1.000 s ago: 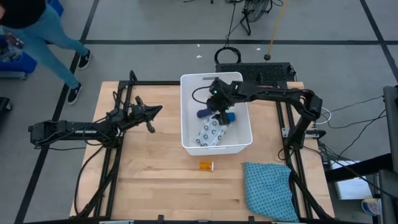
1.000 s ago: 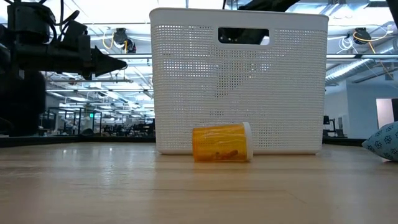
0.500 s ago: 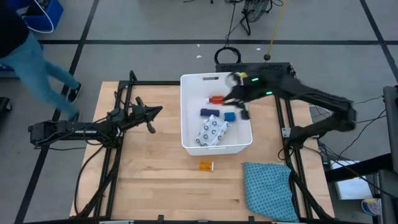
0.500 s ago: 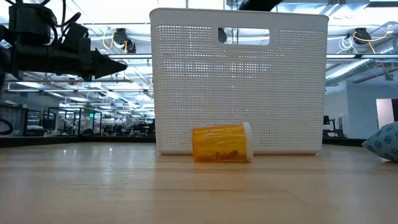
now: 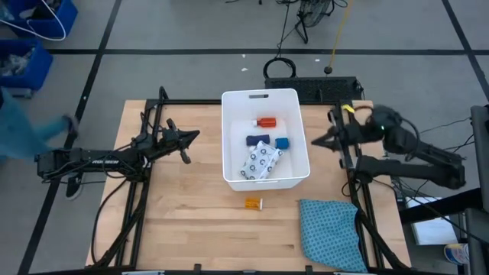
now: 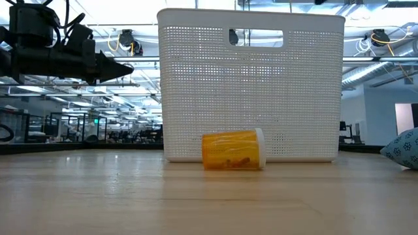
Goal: Pick & place medical supplies in basket/bin
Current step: Put the orange pill bottle into the white container
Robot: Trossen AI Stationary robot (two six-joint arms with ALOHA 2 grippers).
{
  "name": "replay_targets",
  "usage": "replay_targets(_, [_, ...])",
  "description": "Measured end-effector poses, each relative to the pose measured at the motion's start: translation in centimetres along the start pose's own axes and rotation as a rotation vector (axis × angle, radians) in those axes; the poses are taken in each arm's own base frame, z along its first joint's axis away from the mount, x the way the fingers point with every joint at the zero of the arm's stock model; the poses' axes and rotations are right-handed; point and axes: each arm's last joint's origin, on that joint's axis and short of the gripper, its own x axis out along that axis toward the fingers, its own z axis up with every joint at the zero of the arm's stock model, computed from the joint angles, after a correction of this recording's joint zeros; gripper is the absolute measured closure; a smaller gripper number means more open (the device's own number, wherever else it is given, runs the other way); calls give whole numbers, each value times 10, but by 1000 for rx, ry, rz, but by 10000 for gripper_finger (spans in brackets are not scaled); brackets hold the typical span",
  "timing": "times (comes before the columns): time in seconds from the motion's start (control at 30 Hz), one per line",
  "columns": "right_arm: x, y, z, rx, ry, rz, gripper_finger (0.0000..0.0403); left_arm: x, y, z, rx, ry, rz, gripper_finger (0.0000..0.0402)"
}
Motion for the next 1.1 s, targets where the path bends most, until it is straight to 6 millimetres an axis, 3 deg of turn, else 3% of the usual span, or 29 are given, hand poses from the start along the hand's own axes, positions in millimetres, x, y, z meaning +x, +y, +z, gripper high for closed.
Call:
replay_targets(0.37, [-29, 27, -65, 103, -125, -120, 402, 0, 0, 0, 0, 3, 0, 394])
replay_targets(0.8, [-15, 32, -131, 149, -272, -113, 403, 0, 0, 0, -4, 2, 2, 394])
replay_targets(0.9, [-16, 35, -140, 144, -348, -107, 403, 0, 0, 0, -4, 2, 2, 394])
replay_targets(1.1, [-19, 36, -134, 109, -429, -84, 403, 0, 0, -2, 2, 19, 6, 394])
